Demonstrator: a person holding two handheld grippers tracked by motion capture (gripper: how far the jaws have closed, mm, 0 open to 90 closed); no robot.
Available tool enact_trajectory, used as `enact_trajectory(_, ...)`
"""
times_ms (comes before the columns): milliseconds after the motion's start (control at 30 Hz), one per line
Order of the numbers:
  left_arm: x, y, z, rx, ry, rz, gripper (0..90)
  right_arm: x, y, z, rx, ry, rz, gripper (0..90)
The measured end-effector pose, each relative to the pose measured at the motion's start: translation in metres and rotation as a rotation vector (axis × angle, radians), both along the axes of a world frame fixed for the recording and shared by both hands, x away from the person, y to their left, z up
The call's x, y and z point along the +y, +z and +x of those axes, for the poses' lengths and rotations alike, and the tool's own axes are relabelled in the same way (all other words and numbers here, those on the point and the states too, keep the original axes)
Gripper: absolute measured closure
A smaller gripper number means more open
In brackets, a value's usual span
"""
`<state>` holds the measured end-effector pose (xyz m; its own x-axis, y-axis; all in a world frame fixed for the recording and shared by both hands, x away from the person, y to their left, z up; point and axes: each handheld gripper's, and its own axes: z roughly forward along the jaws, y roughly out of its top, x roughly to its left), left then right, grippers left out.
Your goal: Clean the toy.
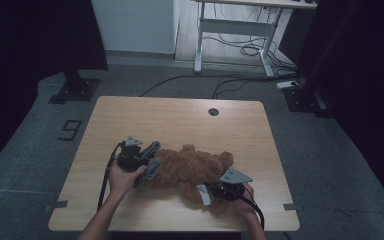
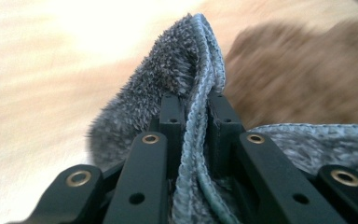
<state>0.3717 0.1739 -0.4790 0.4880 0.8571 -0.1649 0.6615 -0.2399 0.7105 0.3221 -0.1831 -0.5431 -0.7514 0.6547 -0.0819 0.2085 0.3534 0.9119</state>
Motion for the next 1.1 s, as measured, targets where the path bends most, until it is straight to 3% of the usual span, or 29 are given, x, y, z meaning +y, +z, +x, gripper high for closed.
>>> enact_trajectory(67, 0.003, -0.011, -0.001, 0.024, -0.001, 0.012, 78.7, -0.001, 0.0, 0.001, 0.005, 0.0, 0.005, 46.3)
enact_trajectory(167, 0.006, -0.023, -0.001, 0.055, -0.002, -0.004, 78.7, -0.001, -0.001, 0.001, 0.008, -0.001, 0.011, 46.4)
enact_trajectory(267, 0.01, -0.02, 0.002, 0.073, -0.007, -0.017, 78.5, -0.002, -0.001, 0.001, 0.005, 0.0, 0.013, 46.4)
enact_trajectory(333, 0.01, -0.007, 0.003, 0.051, -0.008, 0.002, 78.2, -0.003, -0.001, 0.001, 0.003, -0.002, 0.012, 46.4)
enact_trajectory(433, 0.004, 0.023, 0.003, -0.013, -0.031, -0.008, 77.8, -0.003, -0.001, 0.002, 0.003, 0.0, 0.01, 46.4)
enact_trajectory(567, -0.021, 0.054, 0.009, -0.067, -0.074, -0.02, 77.7, -0.001, 0.0, 0.004, -0.028, -0.012, -0.023, 46.4)
enact_trajectory(667, -0.048, 0.063, 0.016, -0.072, -0.106, -0.01, 77.7, -0.001, 0.0, 0.005, -0.05, -0.018, -0.037, 46.4)
enact_trajectory(767, -0.072, 0.054, 0.027, -0.035, -0.133, 0.002, 77.5, -0.001, -0.001, 0.007, -0.058, -0.019, -0.04, 46.4)
enact_trajectory(833, -0.085, 0.04, 0.033, -0.006, -0.139, 0.005, 77.4, -0.001, -0.001, 0.009, -0.061, -0.022, -0.043, 46.3)
enact_trajectory(1000, -0.083, 0.028, 0.034, -0.001, -0.129, -0.028, 77.3, -0.003, -0.001, 0.013, -0.071, -0.027, -0.052, 46.3)
enact_trajectory(1100, -0.079, 0.024, 0.027, -0.017, -0.126, -0.027, 77.5, -0.001, -0.002, 0.015, -0.074, -0.03, -0.055, 45.2)
